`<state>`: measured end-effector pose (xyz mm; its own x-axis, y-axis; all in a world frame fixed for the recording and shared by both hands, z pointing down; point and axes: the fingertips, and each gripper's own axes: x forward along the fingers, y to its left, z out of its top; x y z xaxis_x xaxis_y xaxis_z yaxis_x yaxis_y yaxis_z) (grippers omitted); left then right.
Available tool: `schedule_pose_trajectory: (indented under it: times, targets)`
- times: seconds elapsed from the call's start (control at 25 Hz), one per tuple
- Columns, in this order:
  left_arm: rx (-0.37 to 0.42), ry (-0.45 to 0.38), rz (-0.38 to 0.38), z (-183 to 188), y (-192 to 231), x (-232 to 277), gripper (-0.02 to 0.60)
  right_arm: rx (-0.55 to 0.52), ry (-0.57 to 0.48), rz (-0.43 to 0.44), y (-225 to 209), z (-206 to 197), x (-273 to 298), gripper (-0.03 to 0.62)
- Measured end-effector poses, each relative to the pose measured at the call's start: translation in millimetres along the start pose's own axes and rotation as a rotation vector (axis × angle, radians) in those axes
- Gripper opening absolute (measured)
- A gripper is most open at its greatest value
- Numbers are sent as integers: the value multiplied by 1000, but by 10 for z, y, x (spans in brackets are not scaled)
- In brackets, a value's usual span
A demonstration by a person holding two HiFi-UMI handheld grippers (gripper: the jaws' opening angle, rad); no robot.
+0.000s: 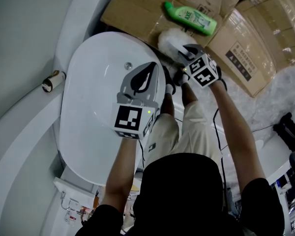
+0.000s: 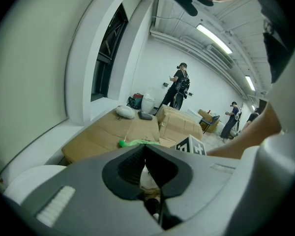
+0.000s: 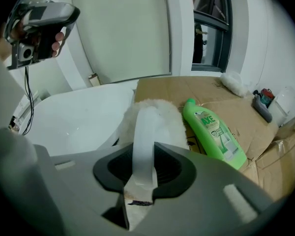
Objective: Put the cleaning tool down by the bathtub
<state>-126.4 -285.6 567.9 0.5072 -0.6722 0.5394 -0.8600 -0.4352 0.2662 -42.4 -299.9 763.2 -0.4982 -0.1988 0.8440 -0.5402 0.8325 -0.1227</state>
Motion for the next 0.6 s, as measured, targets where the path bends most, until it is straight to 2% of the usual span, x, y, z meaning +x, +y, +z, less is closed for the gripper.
schedule_pose_trajectory:
  times: [0.6]
  targets:
    - [2, 4, 3, -19, 11, 5, -2, 11, 12, -19, -52, -26, 59, 95]
